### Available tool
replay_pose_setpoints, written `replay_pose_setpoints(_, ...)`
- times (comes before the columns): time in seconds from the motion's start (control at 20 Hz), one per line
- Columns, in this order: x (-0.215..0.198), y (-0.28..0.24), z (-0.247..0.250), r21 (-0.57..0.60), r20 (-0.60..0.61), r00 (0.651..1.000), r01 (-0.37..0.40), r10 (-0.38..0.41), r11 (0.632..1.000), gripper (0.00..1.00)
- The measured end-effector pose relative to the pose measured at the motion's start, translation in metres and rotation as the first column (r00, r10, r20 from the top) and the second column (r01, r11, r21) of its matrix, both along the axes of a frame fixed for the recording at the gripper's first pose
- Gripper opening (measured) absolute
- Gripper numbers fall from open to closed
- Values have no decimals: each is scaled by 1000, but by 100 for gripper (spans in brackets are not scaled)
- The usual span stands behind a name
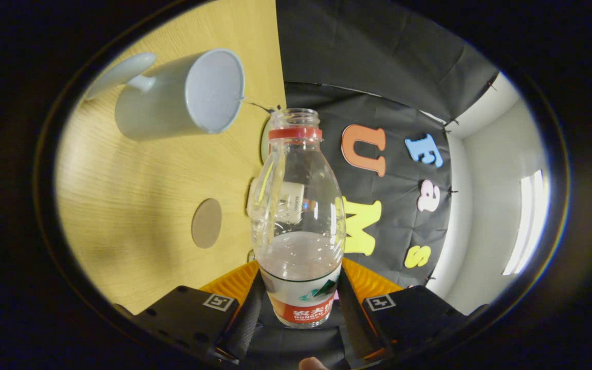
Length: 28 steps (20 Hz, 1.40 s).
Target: Take the bottle from table, then pour the juice into the cup, finally place the bottle on the coaster
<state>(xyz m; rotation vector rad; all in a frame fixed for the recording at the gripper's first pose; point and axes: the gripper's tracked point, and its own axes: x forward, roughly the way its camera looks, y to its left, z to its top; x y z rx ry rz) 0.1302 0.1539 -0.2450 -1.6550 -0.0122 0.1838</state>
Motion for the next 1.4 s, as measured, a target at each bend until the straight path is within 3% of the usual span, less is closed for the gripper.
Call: replay_pose_setpoints(1.4, 2, -2, 24, -114, 34, 999, -29, 33, 993, 78)
